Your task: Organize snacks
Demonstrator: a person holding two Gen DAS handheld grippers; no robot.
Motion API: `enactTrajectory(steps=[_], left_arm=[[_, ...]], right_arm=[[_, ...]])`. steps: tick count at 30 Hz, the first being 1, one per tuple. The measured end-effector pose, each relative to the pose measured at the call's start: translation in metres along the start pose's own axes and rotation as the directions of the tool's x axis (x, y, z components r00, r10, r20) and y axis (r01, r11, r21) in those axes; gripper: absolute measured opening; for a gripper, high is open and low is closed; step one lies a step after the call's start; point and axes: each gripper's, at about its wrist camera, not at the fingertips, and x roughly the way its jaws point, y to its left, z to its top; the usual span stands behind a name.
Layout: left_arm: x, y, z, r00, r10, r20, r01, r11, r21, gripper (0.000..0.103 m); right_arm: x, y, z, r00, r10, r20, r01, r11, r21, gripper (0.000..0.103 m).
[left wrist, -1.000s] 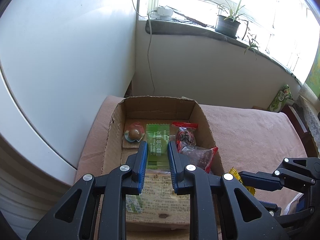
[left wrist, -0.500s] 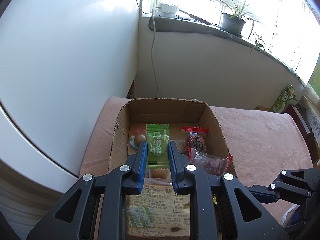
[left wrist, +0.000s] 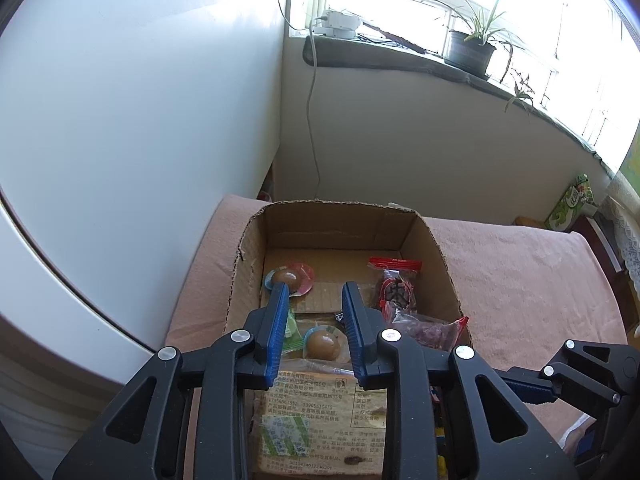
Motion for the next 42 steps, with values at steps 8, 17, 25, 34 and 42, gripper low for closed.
enactTrajectory(steps=[8, 17, 25, 34, 42], left_arm=[[-0.014, -0.004, -0.002, 0.999, 0.029, 0.030, -0.030, 0.999, 0.019, 0.036], [-0.051, -0.007, -0.012, 0.991, 0.068, 0.116, -0.070, 0.997, 0.013, 0.057], [-0.080, -0.009, -0.045, 0.982, 0.066, 0.178, -0.062, 0.998, -0.028, 0.076], [-0.098, -0.025, -0.088, 0.959, 0.165, 0.231, -0.164, 0.986, -0.023, 0.080], [-0.102, -0.029, -0.100, 0.953, 0.188, 0.239, -0.172, 0.981, -0.088, 0.081]], right_arm=[[-0.013, -0.004, 0.000, 0.999, -0.009, 0.036, 0.008, 1.000, 0.014, 0.056], [-0.033, -0.014, -0.007, 0.995, -0.061, 0.083, 0.058, 0.997, 0.042, 0.076], [-0.049, -0.023, -0.015, 0.980, -0.163, 0.114, 0.152, 0.984, 0.097, 0.083], [-0.051, -0.027, -0.022, 0.964, -0.245, 0.107, 0.232, 0.966, 0.114, 0.083], [-0.053, -0.028, -0.026, 0.960, -0.258, 0.105, 0.246, 0.962, 0.121, 0.083]])
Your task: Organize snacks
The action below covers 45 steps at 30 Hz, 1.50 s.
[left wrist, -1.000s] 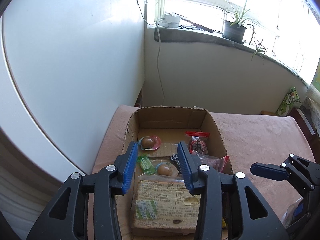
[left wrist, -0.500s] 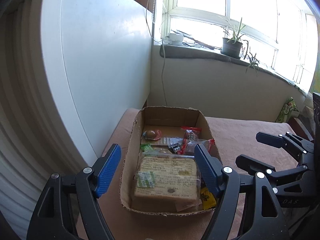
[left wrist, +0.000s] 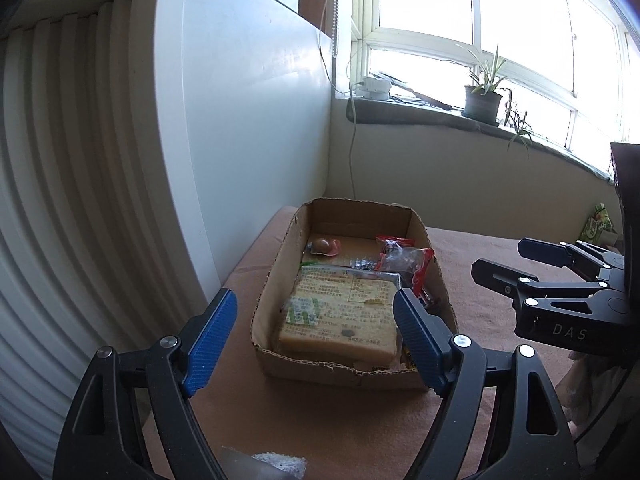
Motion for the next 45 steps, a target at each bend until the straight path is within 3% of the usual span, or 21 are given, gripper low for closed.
enactTrajectory(steps=[45], left_arm=[[-0.014, -0.009, -0.002, 1.000, 0.013, 0.018, -0.013, 1.000, 0.013, 0.081]], right_arm=[[-0.003, 0.003, -0.002, 1.000, 0.003, -0.006, -0.003, 0.999, -0.039, 0.083]])
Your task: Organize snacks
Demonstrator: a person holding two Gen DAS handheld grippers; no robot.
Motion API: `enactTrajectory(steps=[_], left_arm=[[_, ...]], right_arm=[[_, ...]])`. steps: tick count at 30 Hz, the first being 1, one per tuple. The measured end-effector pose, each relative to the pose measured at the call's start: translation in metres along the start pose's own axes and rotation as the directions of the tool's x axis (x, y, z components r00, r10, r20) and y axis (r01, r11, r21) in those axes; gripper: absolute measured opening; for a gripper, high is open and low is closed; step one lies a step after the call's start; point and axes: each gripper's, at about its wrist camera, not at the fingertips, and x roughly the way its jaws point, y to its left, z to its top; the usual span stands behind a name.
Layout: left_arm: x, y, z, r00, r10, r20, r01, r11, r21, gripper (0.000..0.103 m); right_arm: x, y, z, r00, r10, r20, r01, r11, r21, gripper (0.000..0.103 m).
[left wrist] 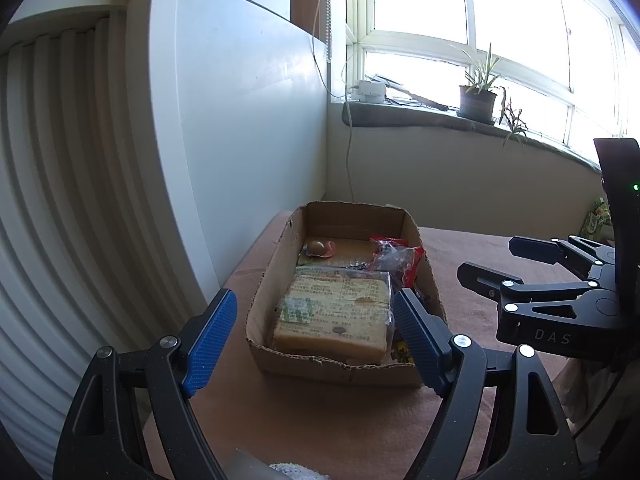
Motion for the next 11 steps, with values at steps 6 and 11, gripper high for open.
enactTrajectory(steps=[6, 11], left_arm=[[-0.0006, 0.0002, 0.0011, 1.000, -0.002, 0.003, 0.002, 1.000, 0.004, 0.081], [-0.0016, 0.0004, -0.0013, 1.000, -0.003, 0.008, 0.003, 1.000, 0.004, 0.081]], right_arm=[[-0.0001, 0.0001, -0.0008, 1.000, 0.000, -0.003, 0.000, 1.000, -0.006, 0.083], [-0.0006, 0.0001, -0.0012, 1.000, -0.001, -0.004, 0.001, 1.000, -0.009, 0.083]])
